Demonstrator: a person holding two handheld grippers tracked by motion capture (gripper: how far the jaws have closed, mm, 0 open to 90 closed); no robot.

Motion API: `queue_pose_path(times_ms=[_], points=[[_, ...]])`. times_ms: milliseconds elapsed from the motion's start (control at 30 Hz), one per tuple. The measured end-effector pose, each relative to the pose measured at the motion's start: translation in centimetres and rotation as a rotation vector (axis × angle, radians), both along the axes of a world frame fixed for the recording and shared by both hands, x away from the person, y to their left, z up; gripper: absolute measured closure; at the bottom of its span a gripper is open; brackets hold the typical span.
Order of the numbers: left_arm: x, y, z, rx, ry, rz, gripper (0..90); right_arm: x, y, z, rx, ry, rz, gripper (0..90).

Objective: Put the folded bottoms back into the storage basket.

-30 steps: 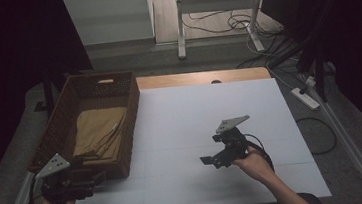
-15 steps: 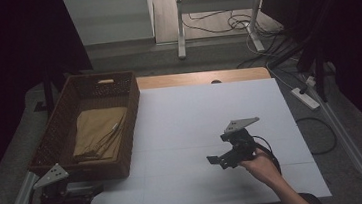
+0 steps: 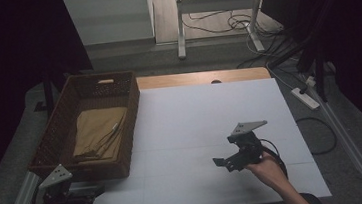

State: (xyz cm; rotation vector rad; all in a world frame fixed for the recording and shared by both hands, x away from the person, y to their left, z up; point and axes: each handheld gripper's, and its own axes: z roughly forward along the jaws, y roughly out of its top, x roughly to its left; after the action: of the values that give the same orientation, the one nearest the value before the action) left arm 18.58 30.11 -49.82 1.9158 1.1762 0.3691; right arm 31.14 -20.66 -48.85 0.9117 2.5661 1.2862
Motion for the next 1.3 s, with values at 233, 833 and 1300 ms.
queue_pose_path(times_ms=[233,833,1300], points=[[0.1,0.1,-0.1,-0.016,0.012,-0.003,0.6,-0.7,-0.9,-0.1,-0.023,-0.024,-0.014,0.0],[0.2,0.3,-0.1,-0.030,0.019,-0.005,0.7,-1.9,-3.7,-0.7,-0.034,-0.003,-0.091,0.0],[0.2,0.3,-0.1,-0.028,0.023,-0.005,0.8,-3.3,-6.5,-0.8,-0.026,0.007,-0.163,0.0]])
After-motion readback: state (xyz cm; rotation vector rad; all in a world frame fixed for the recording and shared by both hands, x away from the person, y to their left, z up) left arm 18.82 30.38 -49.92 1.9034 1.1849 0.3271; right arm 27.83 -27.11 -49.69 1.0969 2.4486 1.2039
